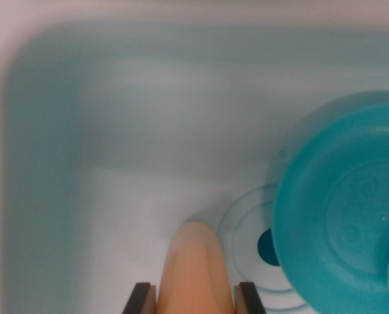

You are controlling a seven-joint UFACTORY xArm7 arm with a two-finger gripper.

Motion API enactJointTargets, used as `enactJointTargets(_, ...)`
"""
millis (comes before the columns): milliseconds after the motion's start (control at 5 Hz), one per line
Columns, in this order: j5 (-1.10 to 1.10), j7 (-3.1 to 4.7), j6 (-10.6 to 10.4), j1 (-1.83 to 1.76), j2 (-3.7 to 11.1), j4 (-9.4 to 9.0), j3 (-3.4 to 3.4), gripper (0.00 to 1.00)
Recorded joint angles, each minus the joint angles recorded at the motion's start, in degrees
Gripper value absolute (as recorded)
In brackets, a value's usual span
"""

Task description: Pick detergent from the sink

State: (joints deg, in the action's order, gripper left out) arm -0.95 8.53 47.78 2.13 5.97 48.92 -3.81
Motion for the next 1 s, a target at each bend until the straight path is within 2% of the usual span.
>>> enactJointTargets(800,0.04,-0.04,1.5,-0.01,-0.46,1.08,0.00,1.00)
enactJointTargets(1000,0.07,-0.07,2.9,-0.01,-0.86,2.02,0.01,1.00)
